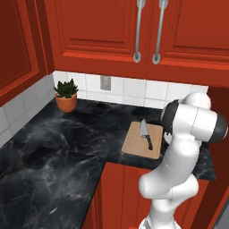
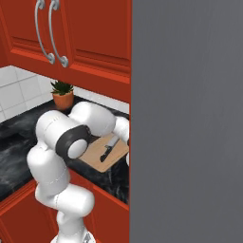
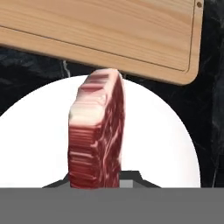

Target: Pick up the knife from the drawer and place it on the cutting board. Then place the meat from the plate to the cutting board.

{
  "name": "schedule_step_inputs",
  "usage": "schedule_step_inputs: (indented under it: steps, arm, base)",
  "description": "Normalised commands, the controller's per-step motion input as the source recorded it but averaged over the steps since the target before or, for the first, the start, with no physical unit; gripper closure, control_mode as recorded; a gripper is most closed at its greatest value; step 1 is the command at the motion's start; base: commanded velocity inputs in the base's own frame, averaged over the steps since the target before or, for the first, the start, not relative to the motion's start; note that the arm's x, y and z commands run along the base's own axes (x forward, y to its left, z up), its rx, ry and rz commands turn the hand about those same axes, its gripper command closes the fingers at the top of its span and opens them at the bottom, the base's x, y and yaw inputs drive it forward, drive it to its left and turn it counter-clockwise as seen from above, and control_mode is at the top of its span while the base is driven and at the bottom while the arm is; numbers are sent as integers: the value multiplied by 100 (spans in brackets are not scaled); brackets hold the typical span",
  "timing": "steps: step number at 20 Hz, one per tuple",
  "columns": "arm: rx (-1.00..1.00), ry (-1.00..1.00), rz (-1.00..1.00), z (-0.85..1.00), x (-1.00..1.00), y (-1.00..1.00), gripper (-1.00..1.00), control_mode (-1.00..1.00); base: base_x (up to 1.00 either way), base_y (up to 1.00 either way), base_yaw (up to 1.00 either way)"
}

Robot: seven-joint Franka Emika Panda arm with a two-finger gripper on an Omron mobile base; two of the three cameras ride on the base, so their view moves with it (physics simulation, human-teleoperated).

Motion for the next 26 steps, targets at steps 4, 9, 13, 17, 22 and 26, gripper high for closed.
schedule_step_inputs:
  steps: [4, 9, 13, 17, 22, 26]
  arm:
    - [-2, 0, 5, 40, -28, 33, 100, -100]
    - [-2, -1, 7, 21, -21, 50, 100, -100]
    - [0, 0, 8, 41, -8, 45, 100, -100]
    - [0, 0, 11, 38, -4, 56, 100, -100]
    - [0, 0, 15, 18, -7, 77, 100, -100]
    - [0, 0, 15, 2, 0, 69, 100, -100]
  base:
    - [0, 0, 0]
    - [0, 0, 0]
    - [0, 0, 0]
    - [0, 0, 0]
    - [0, 0, 0]
    - [0, 0, 0]
